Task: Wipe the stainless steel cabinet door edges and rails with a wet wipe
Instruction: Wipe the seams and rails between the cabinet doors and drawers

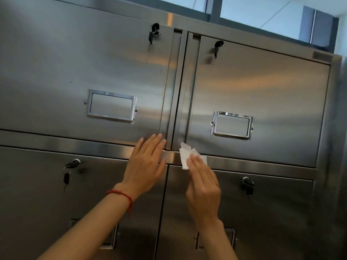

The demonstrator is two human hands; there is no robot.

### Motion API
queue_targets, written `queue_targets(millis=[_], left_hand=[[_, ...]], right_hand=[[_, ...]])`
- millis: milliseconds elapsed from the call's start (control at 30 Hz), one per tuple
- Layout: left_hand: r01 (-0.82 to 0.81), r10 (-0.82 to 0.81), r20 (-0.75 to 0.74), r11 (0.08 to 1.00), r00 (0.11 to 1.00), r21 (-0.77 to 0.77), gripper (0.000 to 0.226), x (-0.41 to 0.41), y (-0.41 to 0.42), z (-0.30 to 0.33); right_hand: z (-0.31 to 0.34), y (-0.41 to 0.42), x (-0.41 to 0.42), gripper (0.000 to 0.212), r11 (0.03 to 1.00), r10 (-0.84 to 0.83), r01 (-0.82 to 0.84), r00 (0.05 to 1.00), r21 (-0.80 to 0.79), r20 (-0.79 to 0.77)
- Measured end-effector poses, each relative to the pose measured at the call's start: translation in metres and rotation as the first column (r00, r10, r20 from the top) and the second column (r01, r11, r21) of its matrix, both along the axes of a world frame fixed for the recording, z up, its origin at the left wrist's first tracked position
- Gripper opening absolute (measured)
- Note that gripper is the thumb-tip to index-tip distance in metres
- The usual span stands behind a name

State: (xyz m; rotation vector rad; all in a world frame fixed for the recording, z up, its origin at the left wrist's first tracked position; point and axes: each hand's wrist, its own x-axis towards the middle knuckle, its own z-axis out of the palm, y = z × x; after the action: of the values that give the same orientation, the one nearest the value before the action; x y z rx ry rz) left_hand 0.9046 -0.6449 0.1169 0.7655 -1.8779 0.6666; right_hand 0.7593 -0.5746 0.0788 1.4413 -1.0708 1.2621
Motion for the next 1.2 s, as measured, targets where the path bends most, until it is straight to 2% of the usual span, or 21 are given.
queue_targets(millis=[100,133,333,600,733,900,967,1067,1200], left_hand=[[-0.005,0.005,-0.014,0.999,1.0,0.036,0.049,-0.012,0.018,-0.016],[-0.009,0.01,-0.017,0.999,1.0,0.046,0.048,-0.014,0.023,-0.021],[-0.07,0.072,-0.012,0.99,0.997,0.124,0.048,-0.024,0.048,-0.066],[-0.159,0.155,0.037,0.962,0.987,0.223,0.048,-0.003,0.055,-0.122],[-0.162,0.164,0.015,0.955,0.986,0.249,0.047,0.02,0.048,-0.137],[-0.131,0.136,-0.001,0.955,0.991,0.265,0.047,0.055,0.037,-0.153],[-0.112,0.118,-0.006,0.96,0.993,0.257,0.046,0.071,0.032,-0.157],[-0.094,0.101,-0.015,0.962,0.995,0.256,0.046,0.098,0.022,-0.163],[-0.059,0.067,-0.019,0.953,0.998,0.296,0.047,0.131,0.01,-0.173]], right_hand=[[-0.014,0.012,-0.009,0.03,1.0,0.013,-0.013,1.0,-0.01,-0.003],[-0.018,0.016,-0.011,0.029,1.0,0.017,-0.017,1.0,-0.011,0.002],[-0.049,0.033,-0.019,0.032,0.995,0.089,-0.091,0.995,0.047,0.054],[-0.092,0.037,0.009,0.037,0.973,0.137,-0.152,0.986,0.176,0.093],[-0.104,0.029,0.026,0.027,0.969,0.142,-0.158,0.985,0.19,0.097],[-0.12,0.018,0.062,0.034,0.97,0.099,-0.12,0.99,0.214,0.105],[-0.128,0.012,0.079,0.029,0.968,0.087,-0.111,0.99,0.224,0.113],[-0.139,0.003,0.106,0.052,0.948,0.06,-0.106,0.985,0.299,0.159],[-0.153,-0.003,0.139,0.04,0.947,0.036,-0.089,0.984,0.308,0.172]])
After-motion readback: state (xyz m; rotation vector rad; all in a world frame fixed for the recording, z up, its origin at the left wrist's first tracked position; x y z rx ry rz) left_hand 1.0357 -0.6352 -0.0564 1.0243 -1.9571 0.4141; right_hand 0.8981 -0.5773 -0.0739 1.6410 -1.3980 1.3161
